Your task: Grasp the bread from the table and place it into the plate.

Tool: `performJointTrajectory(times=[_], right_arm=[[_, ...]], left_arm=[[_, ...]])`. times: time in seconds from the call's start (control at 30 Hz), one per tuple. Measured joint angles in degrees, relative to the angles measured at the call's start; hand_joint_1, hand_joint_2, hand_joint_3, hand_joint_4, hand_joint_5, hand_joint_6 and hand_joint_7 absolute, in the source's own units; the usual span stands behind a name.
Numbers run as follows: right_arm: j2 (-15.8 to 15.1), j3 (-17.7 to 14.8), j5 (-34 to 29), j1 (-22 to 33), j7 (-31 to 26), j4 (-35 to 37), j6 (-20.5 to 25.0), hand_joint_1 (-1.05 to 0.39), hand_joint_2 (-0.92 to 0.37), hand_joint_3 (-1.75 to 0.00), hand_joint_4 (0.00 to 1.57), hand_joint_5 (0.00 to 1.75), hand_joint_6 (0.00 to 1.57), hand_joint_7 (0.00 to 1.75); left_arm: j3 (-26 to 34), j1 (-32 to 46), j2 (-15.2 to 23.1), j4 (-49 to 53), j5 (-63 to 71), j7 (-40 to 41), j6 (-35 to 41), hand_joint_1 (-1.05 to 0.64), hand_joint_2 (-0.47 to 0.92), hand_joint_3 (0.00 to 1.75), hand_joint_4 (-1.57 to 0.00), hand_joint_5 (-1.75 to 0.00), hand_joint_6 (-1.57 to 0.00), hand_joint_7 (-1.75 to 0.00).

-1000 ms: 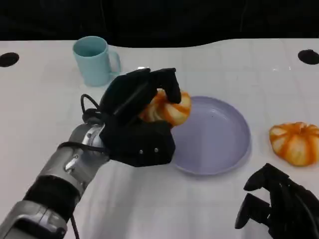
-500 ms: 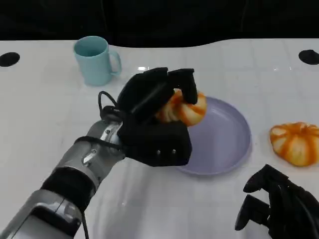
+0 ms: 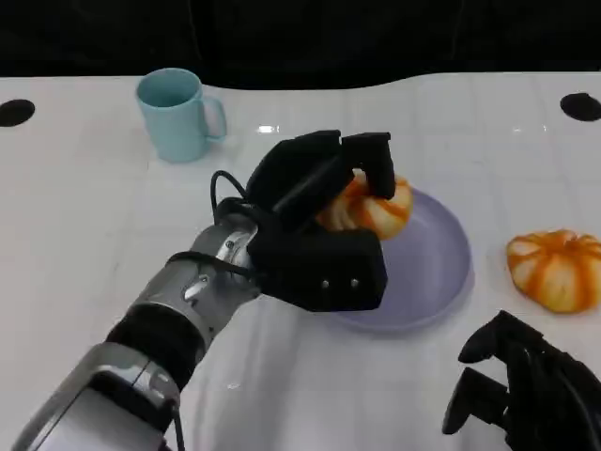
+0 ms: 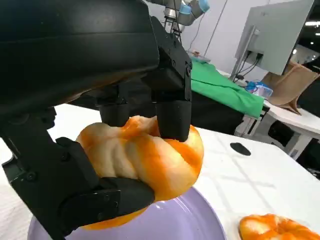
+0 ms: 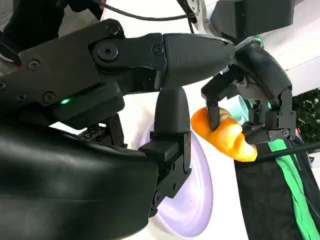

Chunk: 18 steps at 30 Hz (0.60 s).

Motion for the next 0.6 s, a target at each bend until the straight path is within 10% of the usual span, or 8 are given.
performJointTrajectory(times=[0.17,0.27,0.37,0.47,0.6], right_arm=[[0.02,0.11,-0.06,0.13,0.00,0.00,-0.25,-0.51,-0.92,-0.43,0.62,1.75,0.42,1.64],[0.04,0.13,-0.06,0.13,0.00,0.00,-0.34,-0.52,-0.92,-0.43,0.63,1.75,0.43,1.64],[0.04,0.14,-0.12,0.12,0.00,0.00,-0.35,-0.52,-0.92,-0.43,0.63,1.75,0.43,1.64],[0.03,0.14,-0.12,0.12,0.00,0.00,-0.35,-0.52,-0.92,-0.43,0.62,1.75,0.43,1.63],[0.04,0.12,0.03,0.12,0.04,0.00,-0.36,-0.52,-0.92,-0.43,0.62,1.75,0.43,1.64]], left_arm=[[-0.78,-0.41,-1.04,2.67,-0.40,-0.47,-0.23,-0.18,0.48,1.19,-0.77,-1.72,-0.63,-1.50],[-0.56,-0.79,-1.33,3.19,-2.04,-3.69,-0.23,-0.24,0.78,0.56,-0.61,-1.40,-0.70,-0.67],[-0.34,-1.21,-1.32,3.25,-2.75,-6.59,-0.23,-0.30,0.89,0.34,-0.49,-1.14,-0.64,-0.37],[-0.73,-1.32,-1.02,3.25,-2.49,-8.21,-0.10,-0.49,0.92,0.33,-0.33,-0.61,-0.47,-0.10],[-2.20,-1.84,-0.09,2.93,-0.88,-10.01,1.19,-0.79,0.92,0.39,-0.12,-0.33,-0.27,-0.01]])
